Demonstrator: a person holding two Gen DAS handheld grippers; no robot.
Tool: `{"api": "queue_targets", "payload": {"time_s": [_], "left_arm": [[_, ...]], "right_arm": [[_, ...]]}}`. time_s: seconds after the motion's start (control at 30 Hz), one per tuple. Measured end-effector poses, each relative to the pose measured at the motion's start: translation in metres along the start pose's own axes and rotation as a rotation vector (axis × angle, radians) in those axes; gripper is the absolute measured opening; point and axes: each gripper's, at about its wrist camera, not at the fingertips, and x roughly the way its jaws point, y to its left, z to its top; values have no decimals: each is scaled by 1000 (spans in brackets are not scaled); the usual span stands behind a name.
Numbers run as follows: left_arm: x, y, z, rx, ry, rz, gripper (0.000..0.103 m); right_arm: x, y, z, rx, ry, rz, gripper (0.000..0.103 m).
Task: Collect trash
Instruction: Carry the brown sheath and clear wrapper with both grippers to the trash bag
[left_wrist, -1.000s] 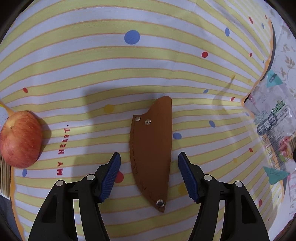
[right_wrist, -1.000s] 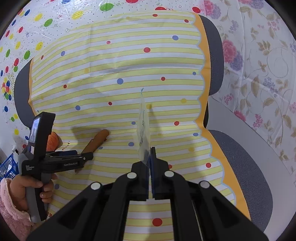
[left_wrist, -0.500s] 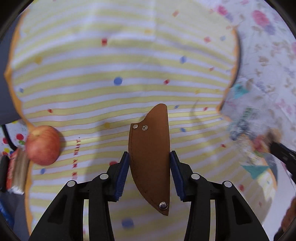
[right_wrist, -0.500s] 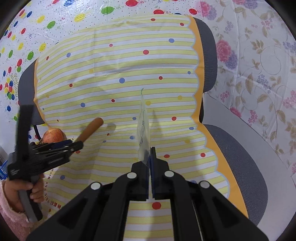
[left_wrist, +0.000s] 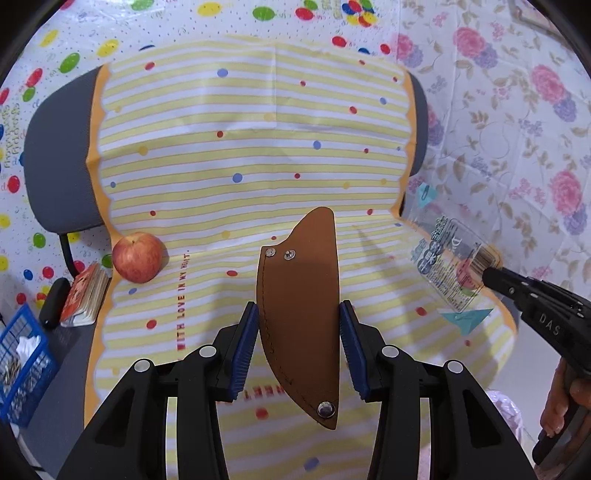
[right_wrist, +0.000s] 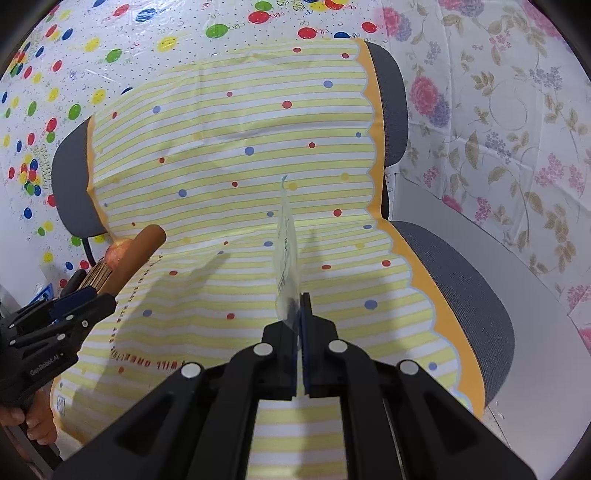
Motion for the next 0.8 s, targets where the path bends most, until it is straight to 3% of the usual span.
{"api": "queue_targets", "payload": {"time_s": [0.43,0.63,0.8], "left_arm": [[-46,-37,-34,51,-72,-76,45],[-59,-75,-63,117,-61,-201,45],[-62,-114,-87,182,-40,-336,45]], "right_arm": [[-68,-11,-34,0,-60,-44,2],[-106,-25,-66,18,-75,-123,2],[-142,-44,-100,48,-74,-238,2]]}}
